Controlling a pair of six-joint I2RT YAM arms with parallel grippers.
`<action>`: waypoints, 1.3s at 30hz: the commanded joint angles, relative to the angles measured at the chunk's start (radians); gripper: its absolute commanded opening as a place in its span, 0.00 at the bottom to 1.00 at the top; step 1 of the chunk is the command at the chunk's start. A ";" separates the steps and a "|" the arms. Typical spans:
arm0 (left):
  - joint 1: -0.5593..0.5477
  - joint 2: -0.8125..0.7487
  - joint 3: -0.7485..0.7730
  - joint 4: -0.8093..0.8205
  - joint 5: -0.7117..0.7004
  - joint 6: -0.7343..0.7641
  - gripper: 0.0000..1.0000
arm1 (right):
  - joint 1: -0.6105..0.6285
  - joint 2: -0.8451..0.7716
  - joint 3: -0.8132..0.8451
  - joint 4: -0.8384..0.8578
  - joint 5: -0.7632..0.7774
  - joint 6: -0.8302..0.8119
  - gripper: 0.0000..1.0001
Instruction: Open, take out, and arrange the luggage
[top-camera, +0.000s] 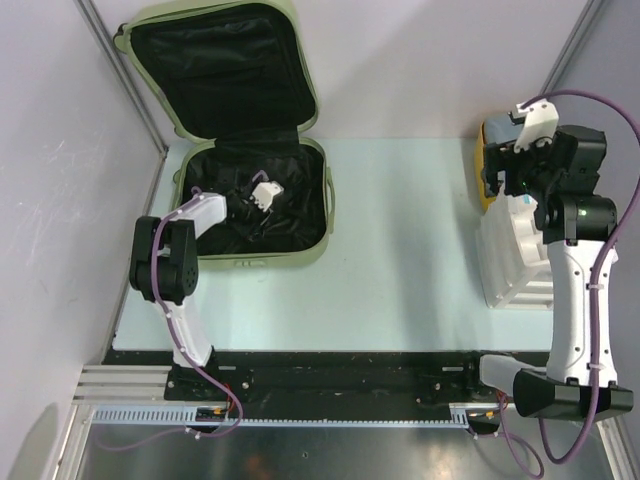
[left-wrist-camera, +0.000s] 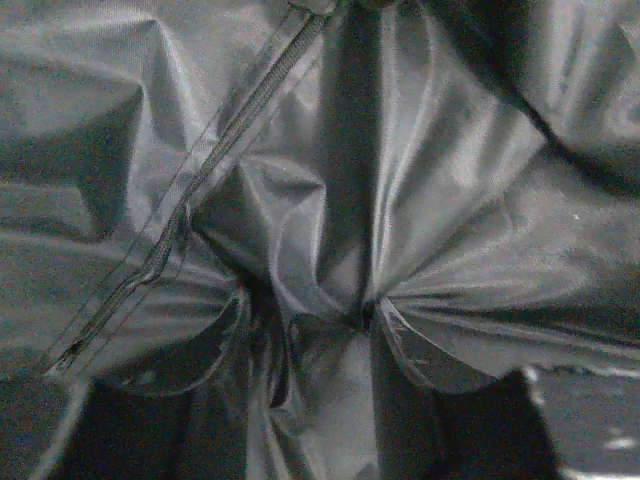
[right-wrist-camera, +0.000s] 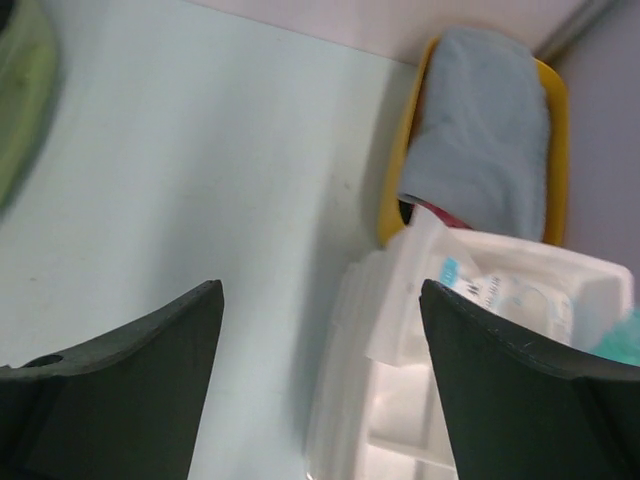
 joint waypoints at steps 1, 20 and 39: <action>0.008 0.007 0.012 -0.028 0.015 -0.080 0.24 | 0.079 0.025 0.033 0.034 -0.038 0.084 0.84; 0.060 -0.399 0.095 -0.086 0.319 -0.288 0.99 | 0.360 0.200 -0.012 0.237 -0.152 0.167 0.84; 0.135 -0.558 -0.072 -0.153 0.102 -0.424 1.00 | 0.489 0.478 -0.243 0.712 -0.192 0.400 0.99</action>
